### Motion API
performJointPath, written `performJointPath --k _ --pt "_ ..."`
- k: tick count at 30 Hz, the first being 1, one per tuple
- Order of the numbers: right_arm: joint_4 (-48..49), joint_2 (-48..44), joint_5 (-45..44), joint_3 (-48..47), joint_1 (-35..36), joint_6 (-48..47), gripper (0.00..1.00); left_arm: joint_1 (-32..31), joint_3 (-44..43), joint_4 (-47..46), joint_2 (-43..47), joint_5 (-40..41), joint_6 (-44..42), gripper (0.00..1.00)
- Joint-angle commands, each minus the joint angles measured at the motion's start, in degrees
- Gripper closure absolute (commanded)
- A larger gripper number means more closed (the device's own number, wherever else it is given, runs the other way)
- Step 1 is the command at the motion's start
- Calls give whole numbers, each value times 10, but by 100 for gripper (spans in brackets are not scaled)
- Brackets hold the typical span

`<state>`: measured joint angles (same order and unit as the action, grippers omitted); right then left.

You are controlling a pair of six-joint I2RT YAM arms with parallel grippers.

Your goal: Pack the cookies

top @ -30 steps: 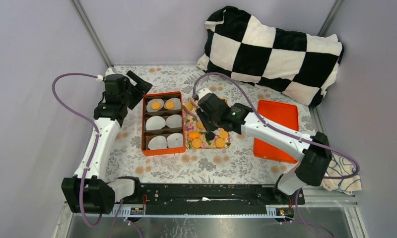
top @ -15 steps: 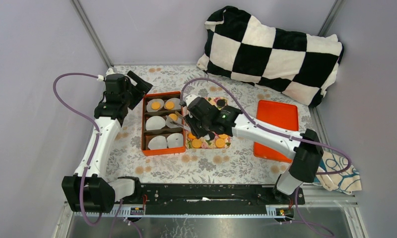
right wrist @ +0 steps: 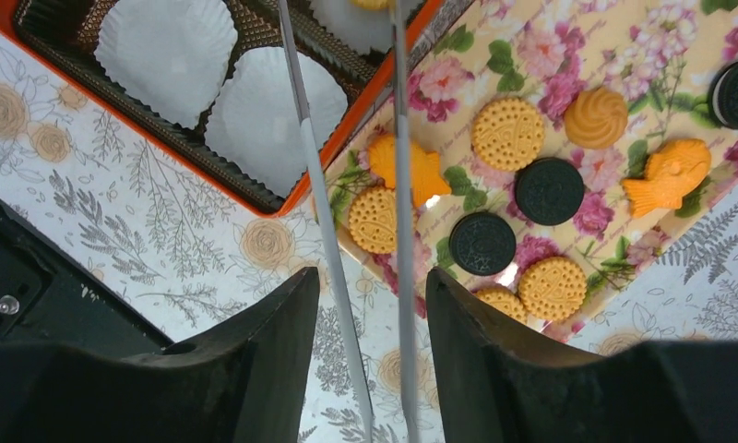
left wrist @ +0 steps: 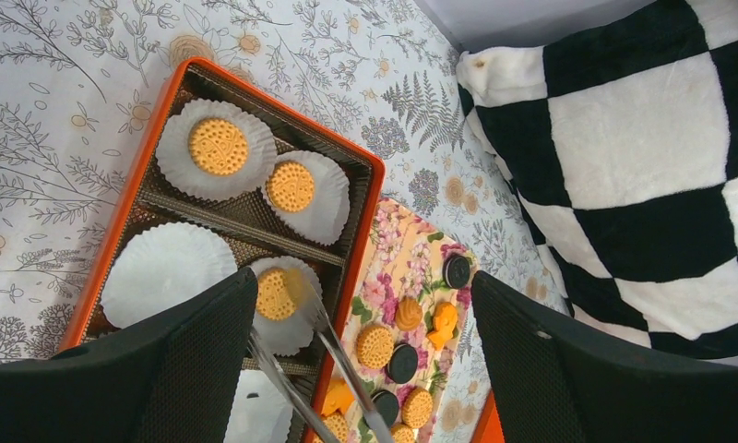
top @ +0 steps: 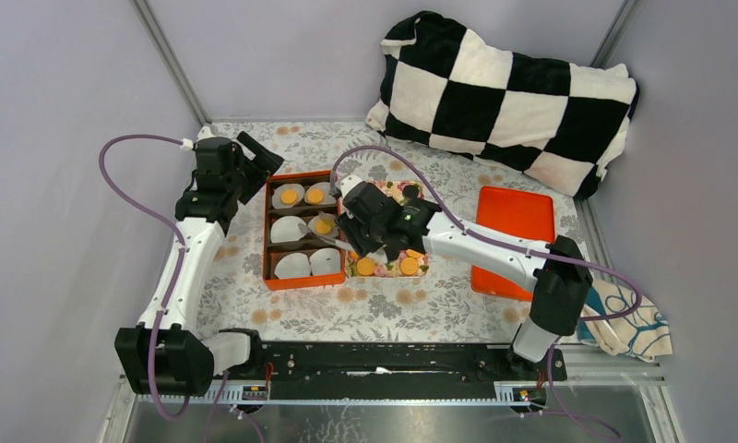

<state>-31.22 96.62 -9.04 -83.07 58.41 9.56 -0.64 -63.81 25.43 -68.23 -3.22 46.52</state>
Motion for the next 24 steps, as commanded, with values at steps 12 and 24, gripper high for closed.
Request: performJointPath --k 12,24 --pt "16 -72 -28 39 3 -12 39 4 2 -35 -5 -22 -10 10" --pt "8 17 65 5 26 -41 39 4 12 -34 -7 -32 -11 10"
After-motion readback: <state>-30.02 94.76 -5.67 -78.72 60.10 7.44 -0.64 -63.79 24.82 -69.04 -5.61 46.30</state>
